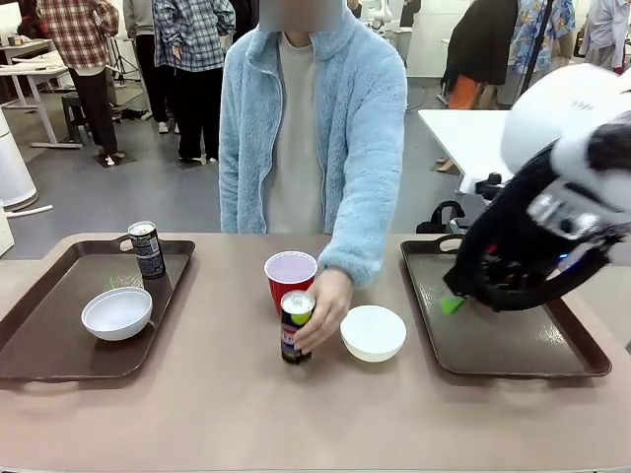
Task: Prepare tableware on both trays.
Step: Pick up a Picnic Bowl from the table and place it on a Handle tray.
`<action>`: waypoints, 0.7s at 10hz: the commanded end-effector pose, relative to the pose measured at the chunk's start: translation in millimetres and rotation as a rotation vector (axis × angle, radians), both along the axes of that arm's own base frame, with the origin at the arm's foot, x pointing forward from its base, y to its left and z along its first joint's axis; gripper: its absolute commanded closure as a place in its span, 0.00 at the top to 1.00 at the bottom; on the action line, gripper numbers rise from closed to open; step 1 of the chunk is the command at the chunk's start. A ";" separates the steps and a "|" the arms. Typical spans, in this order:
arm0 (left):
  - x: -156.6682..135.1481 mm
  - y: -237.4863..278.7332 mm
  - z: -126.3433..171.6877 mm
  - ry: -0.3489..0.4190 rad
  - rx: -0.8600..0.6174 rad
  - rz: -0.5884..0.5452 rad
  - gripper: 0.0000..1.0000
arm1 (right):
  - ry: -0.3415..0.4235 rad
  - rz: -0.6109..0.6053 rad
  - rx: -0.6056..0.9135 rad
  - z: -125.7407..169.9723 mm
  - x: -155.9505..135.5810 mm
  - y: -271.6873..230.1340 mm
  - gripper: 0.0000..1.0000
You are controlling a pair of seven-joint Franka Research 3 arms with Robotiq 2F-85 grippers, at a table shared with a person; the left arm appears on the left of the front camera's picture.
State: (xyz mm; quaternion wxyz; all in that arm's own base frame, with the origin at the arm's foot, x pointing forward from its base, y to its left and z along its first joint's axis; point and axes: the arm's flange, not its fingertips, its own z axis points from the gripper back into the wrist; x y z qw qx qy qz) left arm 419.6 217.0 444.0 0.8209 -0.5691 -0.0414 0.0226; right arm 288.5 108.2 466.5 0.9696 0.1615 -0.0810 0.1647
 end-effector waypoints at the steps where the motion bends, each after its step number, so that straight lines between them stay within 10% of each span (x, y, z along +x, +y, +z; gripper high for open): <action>1: -1.6 1.5 2.1 -0.003 -0.007 -0.002 1.00 | 0.047 0.019 0.008 -45.8 -67.7 -43.3 1.00; 2: -1.6 1.5 2.1 -0.003 -0.007 -0.002 1.00 | 0.062 0.019 0.011 -45.0 -71.7 -48.7 1.00; 3: -1.6 1.5 2.1 -0.003 -0.007 -0.002 1.00 | 0.028 0.004 0.009 7.4 -11.1 -12.2 1.00; 7: -1.6 1.5 2.1 -0.003 -0.007 -0.002 1.00 | 0.028 0.004 0.009 7.4 -11.1 -12.2 1.00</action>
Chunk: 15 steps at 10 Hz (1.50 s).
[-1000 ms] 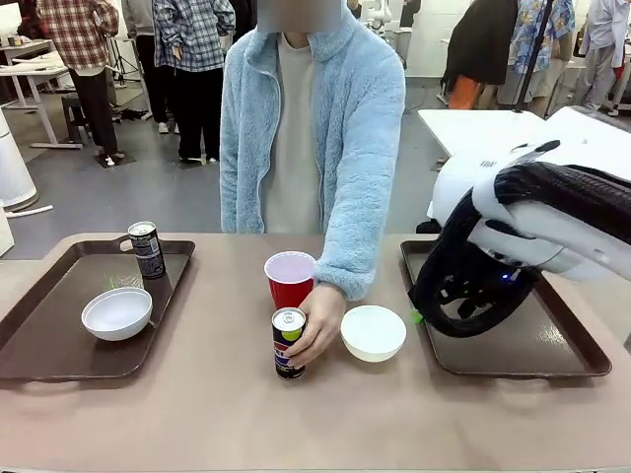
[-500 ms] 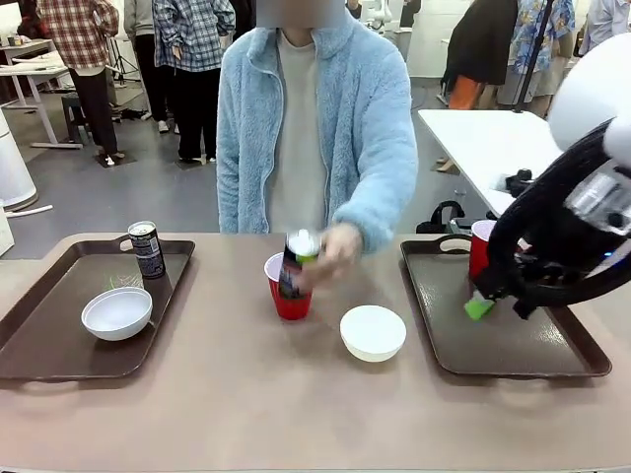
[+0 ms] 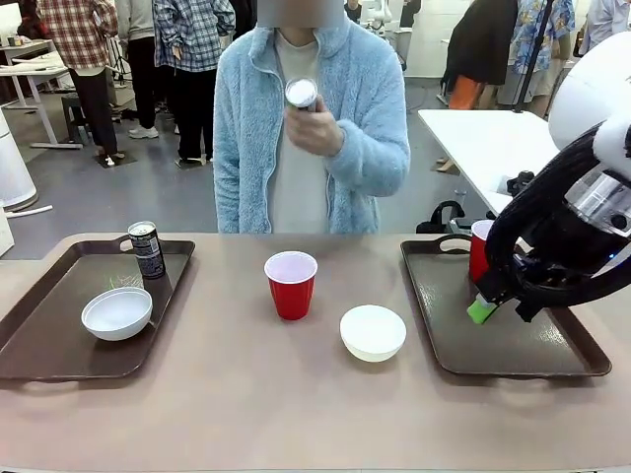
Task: Prepare tableware on both trays.
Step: Pick up a Picnic Bowl from the table and place it on a Handle tray.
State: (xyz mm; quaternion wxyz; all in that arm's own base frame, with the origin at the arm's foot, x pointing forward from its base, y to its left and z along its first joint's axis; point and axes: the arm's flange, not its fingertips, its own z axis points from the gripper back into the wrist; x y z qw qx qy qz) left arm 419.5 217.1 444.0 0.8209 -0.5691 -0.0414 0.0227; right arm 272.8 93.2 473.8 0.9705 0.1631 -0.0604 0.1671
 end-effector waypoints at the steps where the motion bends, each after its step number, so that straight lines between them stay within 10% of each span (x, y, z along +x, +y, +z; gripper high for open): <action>1: -1.5 1.4 2.1 -0.003 -0.007 -0.003 1.00 | -0.012 -0.007 0.013 0.1 4.6 2.8 1.00; 15: -1.5 1.4 2.1 -0.003 -0.007 -0.003 1.00 | 0.051 0.025 -0.090 -0.8 33.2 42.5 1.00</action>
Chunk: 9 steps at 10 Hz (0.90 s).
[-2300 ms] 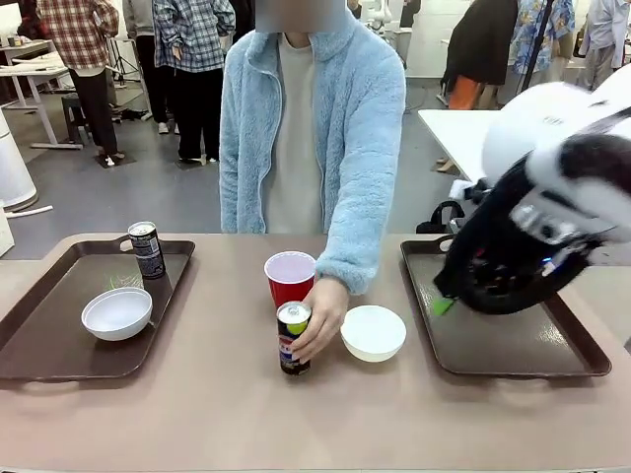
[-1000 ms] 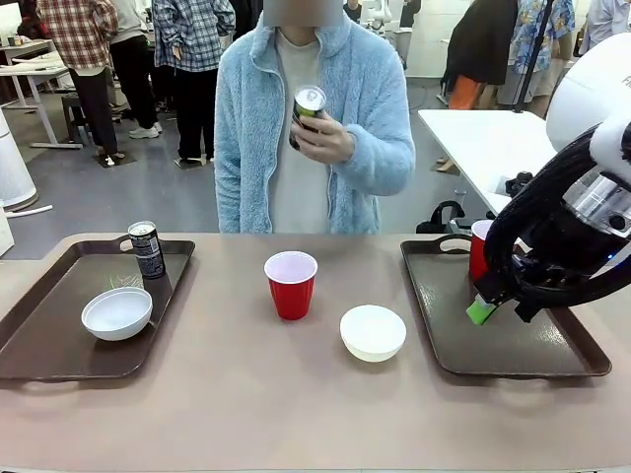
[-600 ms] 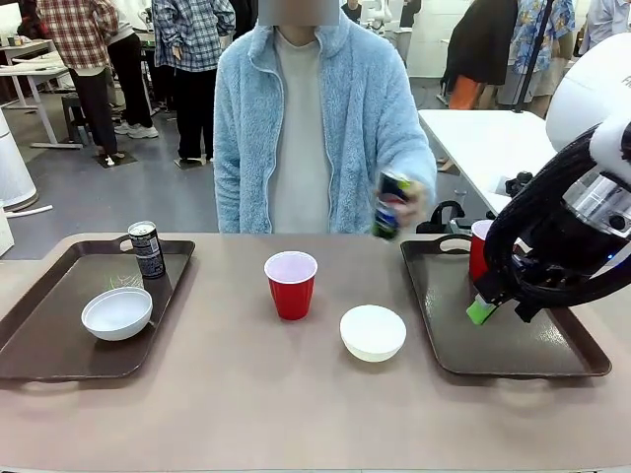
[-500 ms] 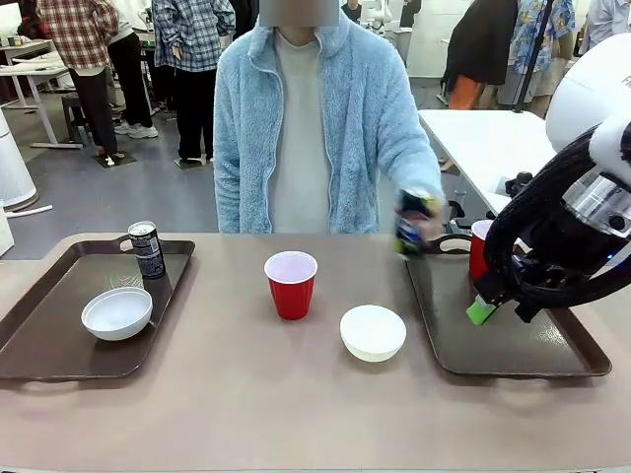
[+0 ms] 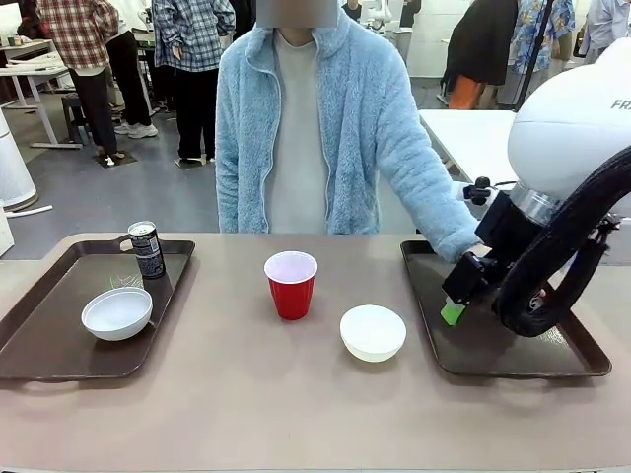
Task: Prepare tableware on both trays.
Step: Pick up a Picnic Bowl from the table and place it on a Handle tray.
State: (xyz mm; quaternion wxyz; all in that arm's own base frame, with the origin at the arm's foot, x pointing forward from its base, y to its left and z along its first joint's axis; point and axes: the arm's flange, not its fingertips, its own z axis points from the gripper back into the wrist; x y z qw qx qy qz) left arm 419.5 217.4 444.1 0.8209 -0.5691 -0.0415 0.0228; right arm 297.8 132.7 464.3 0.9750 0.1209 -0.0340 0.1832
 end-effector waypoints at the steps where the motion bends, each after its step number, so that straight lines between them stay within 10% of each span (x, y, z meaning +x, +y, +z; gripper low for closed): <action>1: -1.4 1.1 2.0 -0.003 -0.007 -0.003 1.00 | 0.030 -0.007 -0.005 10.7 16.9 10.1 1.00; 9: -1.4 1.1 2.0 -0.003 -0.007 -0.003 1.00 | 0.022 -0.182 -0.137 -12.7 95.8 59.4 1.00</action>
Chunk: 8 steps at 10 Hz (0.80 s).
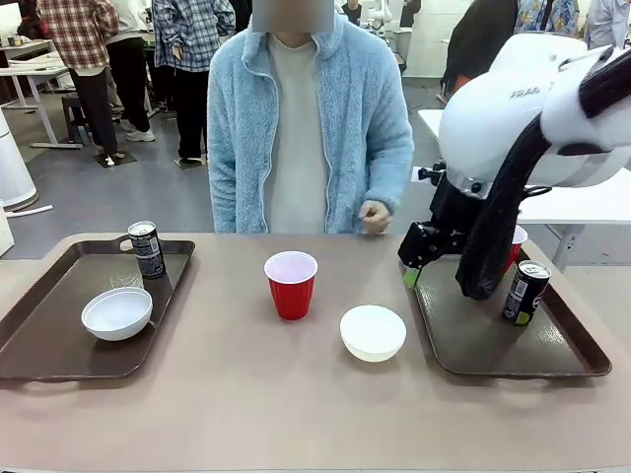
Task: Prepare tableware on both trays.
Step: Pick up a Picnic Bowl from the table and place it on a Handle tray.
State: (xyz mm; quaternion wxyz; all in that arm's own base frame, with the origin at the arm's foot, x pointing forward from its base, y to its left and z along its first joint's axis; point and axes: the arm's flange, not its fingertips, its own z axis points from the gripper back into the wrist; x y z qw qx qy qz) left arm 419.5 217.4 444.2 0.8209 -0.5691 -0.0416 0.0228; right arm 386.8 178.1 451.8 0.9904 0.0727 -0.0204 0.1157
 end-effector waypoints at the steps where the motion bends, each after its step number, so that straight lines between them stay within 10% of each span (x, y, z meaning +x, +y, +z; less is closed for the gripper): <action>1: -1.4 1.0 1.9 -0.003 -0.007 -0.003 1.00 | 0.006 0.025 -0.036 -0.3 0.9 17.1 1.00; 8: -1.4 1.0 1.9 -0.003 -0.007 -0.003 1.00 | -0.068 0.016 -0.143 -29.7 12.0 36.0 1.00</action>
